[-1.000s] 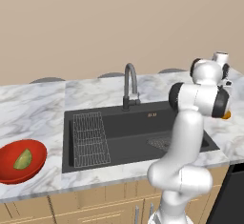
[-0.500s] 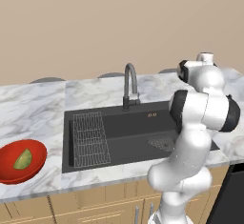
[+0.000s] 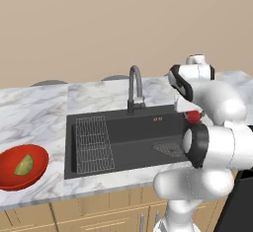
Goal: There is a mixed pile of frozen fruits and vegetables on the counter. Locate all the frozen vegetables and place the items in a bowl on the counter. Take all the frozen fruits and defrost them in a running sink.
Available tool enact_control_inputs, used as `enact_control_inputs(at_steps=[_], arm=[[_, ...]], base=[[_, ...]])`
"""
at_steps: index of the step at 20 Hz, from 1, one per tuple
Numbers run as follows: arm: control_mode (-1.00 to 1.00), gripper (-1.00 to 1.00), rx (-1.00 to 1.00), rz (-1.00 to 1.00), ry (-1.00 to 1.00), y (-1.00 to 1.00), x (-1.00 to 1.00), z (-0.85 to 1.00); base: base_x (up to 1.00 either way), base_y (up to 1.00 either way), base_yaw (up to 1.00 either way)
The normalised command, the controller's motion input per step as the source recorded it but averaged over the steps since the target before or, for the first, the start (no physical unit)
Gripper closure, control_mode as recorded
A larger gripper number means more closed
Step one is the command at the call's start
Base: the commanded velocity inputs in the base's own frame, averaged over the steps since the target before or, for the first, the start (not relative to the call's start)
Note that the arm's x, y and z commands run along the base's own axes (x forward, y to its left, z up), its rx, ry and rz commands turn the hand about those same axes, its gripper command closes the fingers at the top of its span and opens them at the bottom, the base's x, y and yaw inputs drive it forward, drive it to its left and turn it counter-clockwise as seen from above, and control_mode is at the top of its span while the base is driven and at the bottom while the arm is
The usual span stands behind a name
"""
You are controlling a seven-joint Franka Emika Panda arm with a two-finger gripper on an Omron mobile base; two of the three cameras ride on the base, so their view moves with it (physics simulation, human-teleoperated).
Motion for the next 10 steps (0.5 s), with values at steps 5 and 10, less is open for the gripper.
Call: enact_control_inputs(at_steps=[5,10], arm=[[-1.00,1.00,0.05,0.08,0.00,0.93,-0.66,0.13],[-1.00,1.00,0.05,0.08,0.03,0.96,-0.56,0.20]], base=[[0.00,0.00,0.00],[0.00,0.00,0.00]])
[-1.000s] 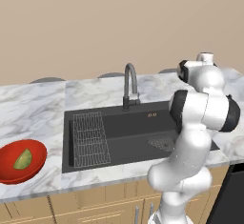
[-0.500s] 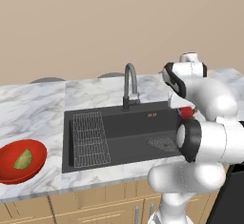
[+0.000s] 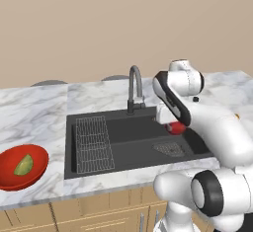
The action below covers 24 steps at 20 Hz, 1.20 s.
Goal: There is a mixed pile of frozen fruits and vegetables on the counter. Locate all the frozen vegetables and place the items in a bowl on the counter. Take all the frozen fruits and defrost them in a running sink.
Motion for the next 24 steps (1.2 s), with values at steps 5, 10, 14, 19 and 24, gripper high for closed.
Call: enact_control_inputs(at_steps=[5,10,14,19,24], arm=[[-1.00,1.00,0.05,0.09,0.04,0.97,-0.52,0.18],[-1.00,1.00,0.05,0.11,0.03,0.98,-0.43,0.11],[-1.00,1.00,0.02,0.11,0.04,1.00,-0.23,0.14],[-1.00,1.00,0.00,0.08,0.02,1.00,-0.13,0.05],[-1.00,1.00,-0.03,0.05,0.04,1.00,0.03,0.26]], base=[[0.00,0.00,0.00],[0.00,0.00,0.00],[0.00,0.00,0.00],[0.00,0.00,0.00],[0.00,0.00,0.00]])
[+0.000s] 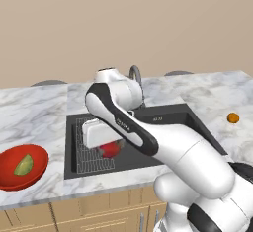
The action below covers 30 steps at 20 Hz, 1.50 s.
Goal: There is a mixed pile of frozen fruits and vegetables on the counter. Locate all the frozen vegetables and place the items in a bowl on the counter. Take all the frozen fruits and defrost them in a running sink.
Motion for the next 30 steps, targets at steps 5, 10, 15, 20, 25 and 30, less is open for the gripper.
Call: enact_control_inputs(at_steps=[5,10,15,20,25,30], arm=[[-1.00,1.00,-0.04,-0.03,0.00,1.00,0.03,0.08],[-1.00,1.00,-0.07,-0.10,-0.02,0.93,0.13,-0.05],[-1.00,1.00,-0.01,-0.14,-0.11,0.81,0.25,-0.26],[-1.00,1.00,-0.03,-0.14,-0.16,0.76,0.22,-0.28],[-1.00,1.00,-0.04,-0.13,-0.20,0.58,0.28,-0.33],[-1.00,1.00,-0.07,-0.11,-0.16,0.37,0.34,-0.31]], base=[[0.00,0.00,0.00],[0.00,0.00,0.00],[0.00,0.00,0.00],[0.00,0.00,0.00],[0.00,0.00,0.00],[0.00,0.00,0.00]])
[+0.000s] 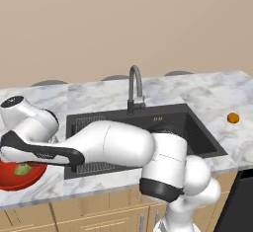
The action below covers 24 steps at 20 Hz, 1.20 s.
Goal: There is a mixed pile of frozen fruits and vegetables on the counter. Locate all the frozen vegetables and place the items in a bowl on the counter. Take all the frozen fruits and defrost them in a running sink.
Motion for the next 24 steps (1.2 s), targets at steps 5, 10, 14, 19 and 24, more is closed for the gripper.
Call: enact_control_inputs(at_steps=[5,10,14,19,24], arm=[[-1.00,1.00,-0.06,-0.05,0.02,0.30,0.45,-0.30],[-1.00,1.00,-0.04,-0.03,0.08,0.34,0.55,-0.36],[-1.00,1.00,0.00,-0.01,0.08,0.31,0.45,-0.39],[-1.00,1.00,0.00,-0.01,0.00,0.32,0.07,-0.38],[-1.00,-1.00,0.00,-0.01,0.00,0.23,0.00,-0.14]], base=[[0.00,0.00,0.00],[0.00,0.00,0.00],[0.00,0.00,0.00],[0.00,0.00,0.00],[0.00,0.00,0.00]])
